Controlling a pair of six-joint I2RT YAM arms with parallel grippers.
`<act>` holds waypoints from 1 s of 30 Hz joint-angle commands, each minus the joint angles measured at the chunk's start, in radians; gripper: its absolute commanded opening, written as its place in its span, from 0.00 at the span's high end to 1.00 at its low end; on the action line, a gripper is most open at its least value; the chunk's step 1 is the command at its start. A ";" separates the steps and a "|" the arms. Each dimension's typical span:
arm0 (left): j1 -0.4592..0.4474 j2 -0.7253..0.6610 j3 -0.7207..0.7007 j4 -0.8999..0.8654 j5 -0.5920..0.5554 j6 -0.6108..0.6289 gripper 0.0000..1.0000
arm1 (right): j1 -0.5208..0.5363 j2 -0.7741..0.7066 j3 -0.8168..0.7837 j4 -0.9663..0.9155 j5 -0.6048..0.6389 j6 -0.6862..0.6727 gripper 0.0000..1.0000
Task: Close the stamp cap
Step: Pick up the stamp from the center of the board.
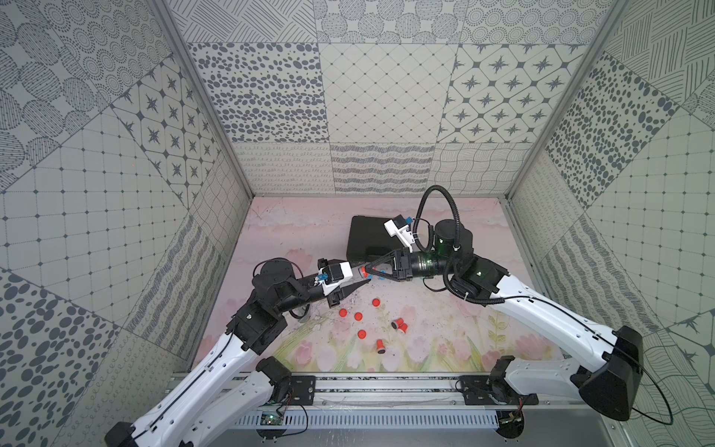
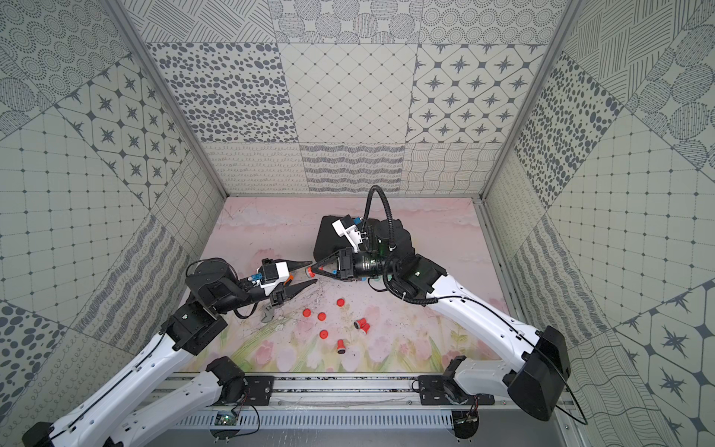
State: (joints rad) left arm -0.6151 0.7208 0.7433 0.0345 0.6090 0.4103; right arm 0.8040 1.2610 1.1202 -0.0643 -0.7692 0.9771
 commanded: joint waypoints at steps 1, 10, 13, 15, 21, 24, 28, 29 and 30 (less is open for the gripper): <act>-0.003 -0.025 -0.011 0.009 -0.053 -0.006 0.34 | 0.008 -0.024 0.036 -0.036 0.068 -0.052 0.93; 0.010 -0.025 0.025 -0.143 -0.210 -0.124 0.24 | 0.008 -0.053 0.062 -0.245 0.327 -0.167 0.92; 0.038 -0.006 0.042 -0.181 -0.225 -0.193 0.24 | 0.011 -0.040 0.075 -0.322 0.405 -0.203 0.93; 0.077 0.002 0.042 -0.187 -0.218 -0.257 0.23 | 0.020 -0.020 0.087 -0.375 0.452 -0.231 0.93; 0.277 0.045 0.057 -0.214 -0.097 -0.459 0.23 | 0.091 0.065 0.132 -0.496 0.602 -0.321 0.93; 0.354 0.074 0.072 -0.240 -0.061 -0.521 0.23 | 0.126 0.121 0.151 -0.540 0.672 -0.364 0.93; 0.379 0.094 0.070 -0.255 -0.085 -0.533 0.23 | 0.160 0.192 0.159 -0.556 0.737 -0.396 0.92; 0.379 0.095 0.064 -0.250 -0.092 -0.533 0.23 | 0.161 0.207 0.155 -0.552 0.748 -0.398 0.92; 0.378 0.097 0.058 -0.246 -0.106 -0.537 0.23 | 0.164 0.221 0.149 -0.544 0.757 -0.401 0.92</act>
State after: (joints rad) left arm -0.2649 0.8051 0.7979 -0.1902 0.4877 -0.0071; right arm 0.9577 1.4582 1.2526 -0.6044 -0.0887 0.6231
